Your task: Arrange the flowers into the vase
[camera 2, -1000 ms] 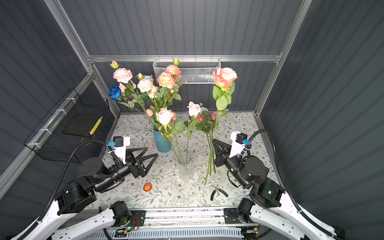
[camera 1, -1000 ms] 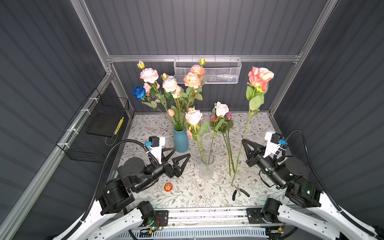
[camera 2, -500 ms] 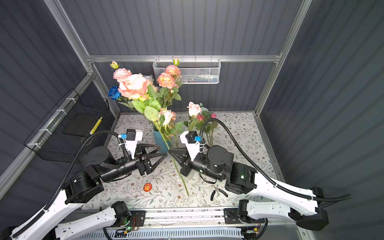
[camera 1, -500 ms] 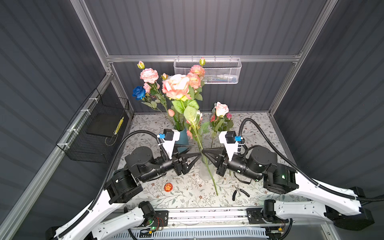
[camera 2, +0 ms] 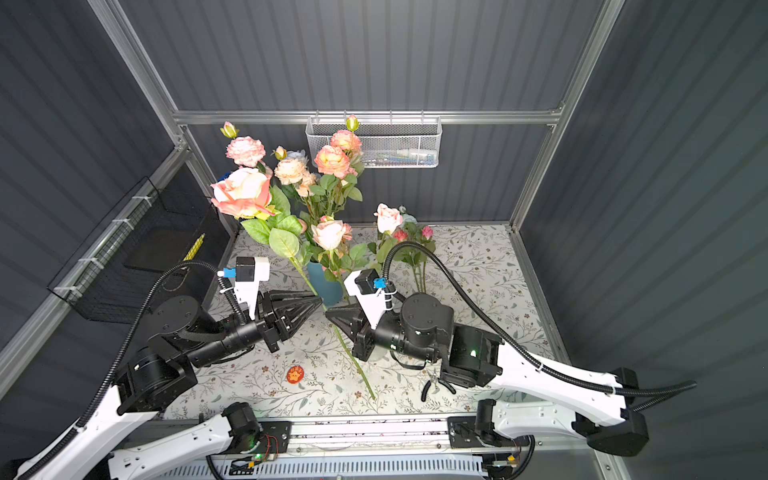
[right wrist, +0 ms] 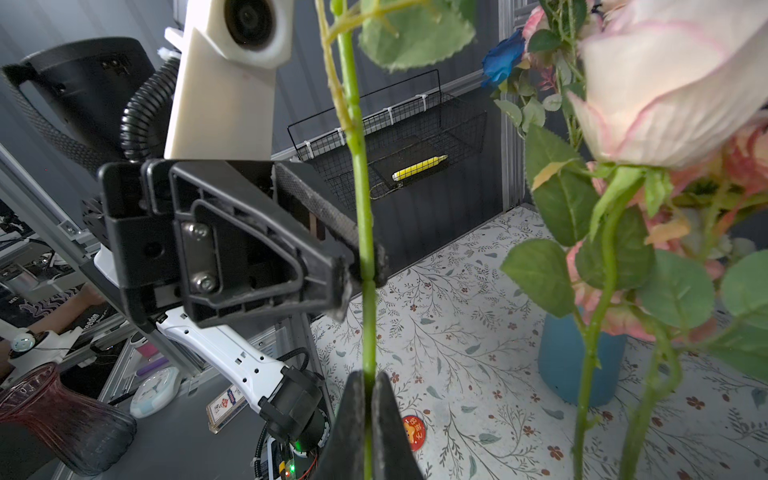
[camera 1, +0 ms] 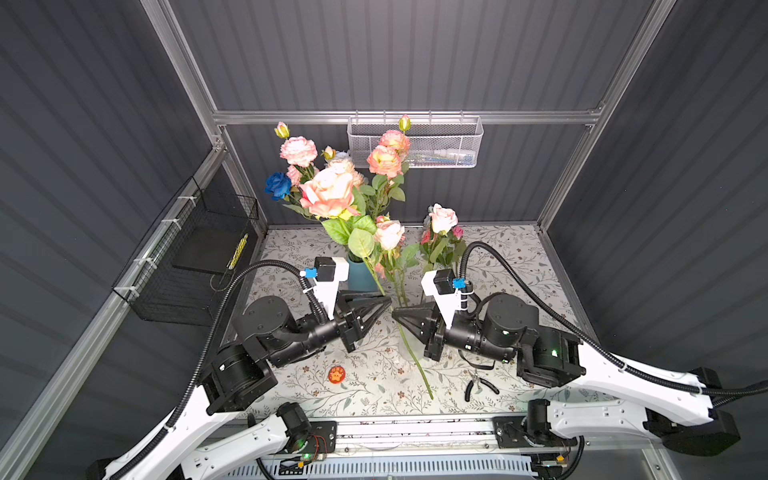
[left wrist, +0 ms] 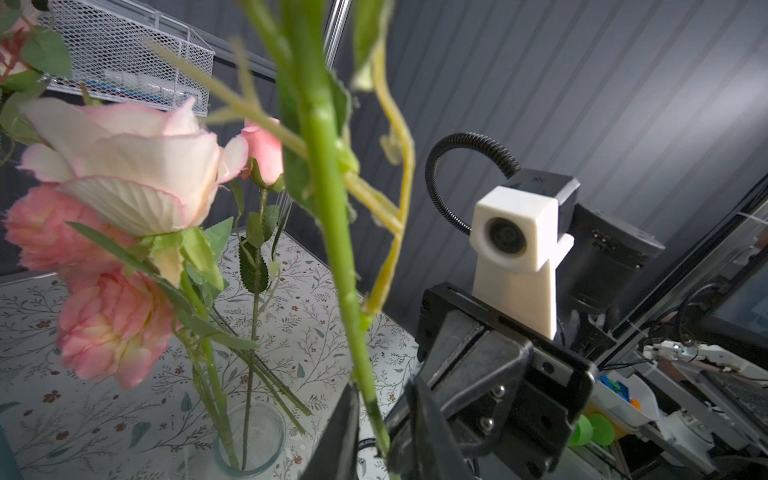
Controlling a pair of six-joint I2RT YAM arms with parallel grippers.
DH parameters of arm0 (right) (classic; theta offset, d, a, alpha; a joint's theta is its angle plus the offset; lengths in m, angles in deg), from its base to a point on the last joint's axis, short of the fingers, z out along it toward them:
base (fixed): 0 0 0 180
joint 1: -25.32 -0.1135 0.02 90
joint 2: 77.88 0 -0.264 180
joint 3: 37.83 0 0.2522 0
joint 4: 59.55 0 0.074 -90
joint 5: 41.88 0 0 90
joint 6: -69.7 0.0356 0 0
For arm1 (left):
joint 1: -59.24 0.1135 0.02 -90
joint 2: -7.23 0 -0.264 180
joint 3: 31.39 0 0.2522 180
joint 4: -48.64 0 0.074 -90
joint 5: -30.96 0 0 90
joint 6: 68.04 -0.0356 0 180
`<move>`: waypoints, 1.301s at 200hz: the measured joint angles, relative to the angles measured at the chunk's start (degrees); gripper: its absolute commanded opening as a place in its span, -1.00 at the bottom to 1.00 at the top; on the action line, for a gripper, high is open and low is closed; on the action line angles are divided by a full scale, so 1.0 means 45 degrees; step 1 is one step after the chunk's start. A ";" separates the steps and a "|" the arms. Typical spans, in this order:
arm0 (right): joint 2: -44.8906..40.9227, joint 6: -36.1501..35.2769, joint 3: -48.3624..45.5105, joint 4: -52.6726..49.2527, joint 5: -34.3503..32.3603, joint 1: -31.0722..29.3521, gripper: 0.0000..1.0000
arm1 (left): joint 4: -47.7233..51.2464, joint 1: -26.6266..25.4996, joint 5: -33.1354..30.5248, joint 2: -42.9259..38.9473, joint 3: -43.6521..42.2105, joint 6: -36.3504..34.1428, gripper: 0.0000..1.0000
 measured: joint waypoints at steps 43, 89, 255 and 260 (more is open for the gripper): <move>-0.0335 0.0209 -0.0131 0.0155 -0.0185 -0.0015 -0.18 | -0.0058 0.0000 0.0034 0.0675 0.0661 -0.0121 -1.00; -0.2006 0.0029 -0.0981 -0.0063 -0.1161 -0.0044 0.10 | -0.0107 0.0000 -0.0442 0.1467 0.1889 -0.1064 -1.00; -0.5489 -0.0695 -0.1797 -0.1161 -0.3643 -0.0044 0.01 | -0.2550 0.0000 -0.3133 0.3711 0.2040 -0.5251 -1.00; -0.5489 -0.0704 -0.1797 -0.1161 -0.3672 -0.0044 0.01 | -0.2579 0.0000 -0.3172 0.3716 0.1923 -0.5241 -1.00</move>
